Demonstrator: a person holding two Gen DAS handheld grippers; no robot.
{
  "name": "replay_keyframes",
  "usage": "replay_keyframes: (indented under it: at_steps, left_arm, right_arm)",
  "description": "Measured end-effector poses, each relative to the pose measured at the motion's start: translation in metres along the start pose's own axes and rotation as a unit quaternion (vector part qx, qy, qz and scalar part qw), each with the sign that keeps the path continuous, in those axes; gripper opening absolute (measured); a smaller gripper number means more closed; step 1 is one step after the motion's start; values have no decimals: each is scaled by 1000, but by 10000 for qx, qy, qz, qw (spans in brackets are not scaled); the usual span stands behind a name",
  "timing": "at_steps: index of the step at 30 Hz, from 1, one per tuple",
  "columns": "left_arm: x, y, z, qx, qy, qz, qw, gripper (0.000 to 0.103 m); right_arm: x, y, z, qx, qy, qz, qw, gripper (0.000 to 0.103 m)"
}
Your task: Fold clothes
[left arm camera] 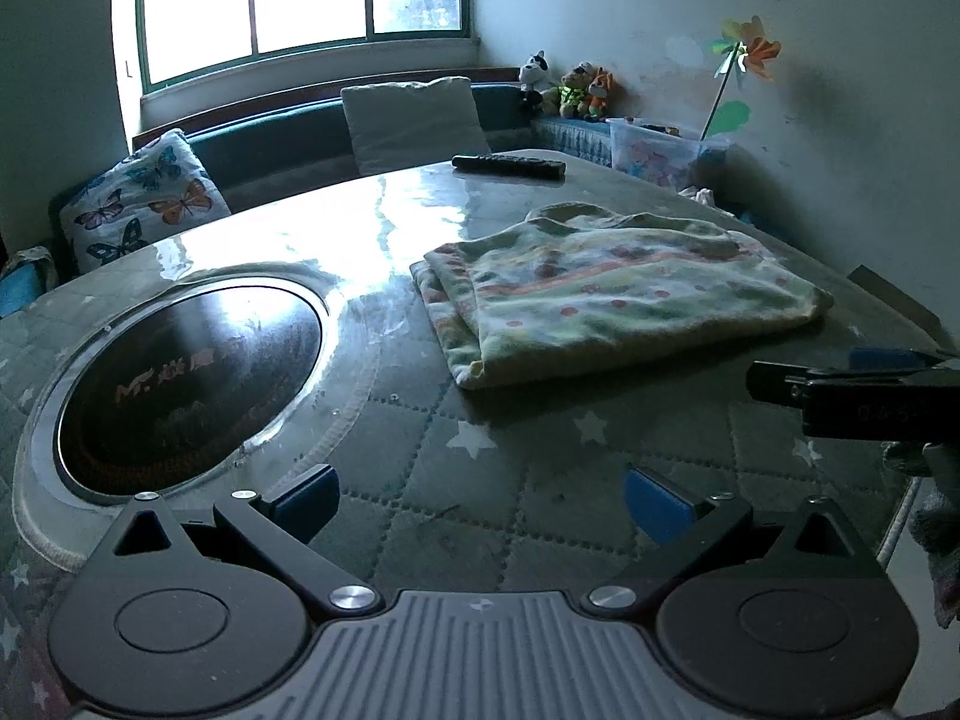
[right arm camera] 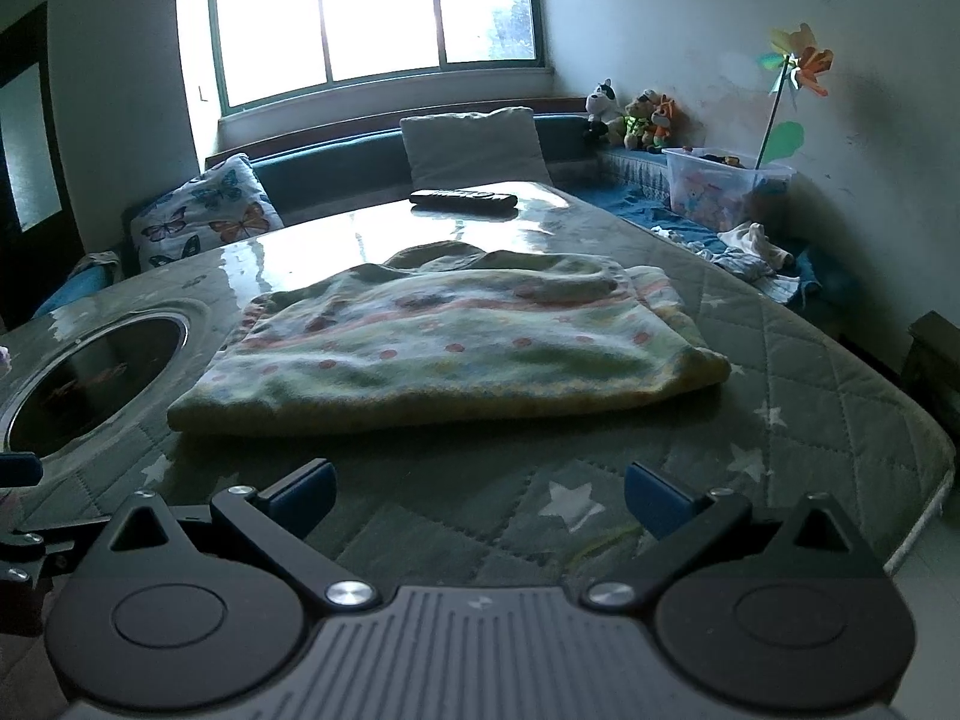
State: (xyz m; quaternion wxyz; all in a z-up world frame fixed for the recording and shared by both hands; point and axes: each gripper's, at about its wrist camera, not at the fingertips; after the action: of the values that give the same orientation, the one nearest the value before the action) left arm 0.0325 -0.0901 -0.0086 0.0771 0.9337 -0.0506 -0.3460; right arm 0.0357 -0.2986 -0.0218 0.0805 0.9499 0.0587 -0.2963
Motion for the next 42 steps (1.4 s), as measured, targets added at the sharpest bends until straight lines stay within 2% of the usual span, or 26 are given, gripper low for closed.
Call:
replay_keyframes:
  at_steps: [13, 42]
  left_arm:
    - [-5, 8, 12, 136, -81, 54, 9999, 103]
    - [-14, 8, 23, 119, 60, 129, 9998, 103]
  right_arm:
    - [-10, -1, 9, 77, -1, -22, 10000, 103]
    - [-24, -11, 29, 28, -5, -22, 10000, 103]
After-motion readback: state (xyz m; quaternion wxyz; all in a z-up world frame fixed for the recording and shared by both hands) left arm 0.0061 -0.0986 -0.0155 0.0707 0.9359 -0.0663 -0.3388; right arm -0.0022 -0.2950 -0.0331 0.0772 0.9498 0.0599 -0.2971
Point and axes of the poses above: each gripper's, at about its wrist camera, not at the fingertips, and x roughly the way its jaws point, y to its right, z to its underside, and after that the axes turned 15 degrees about -x, right-handed
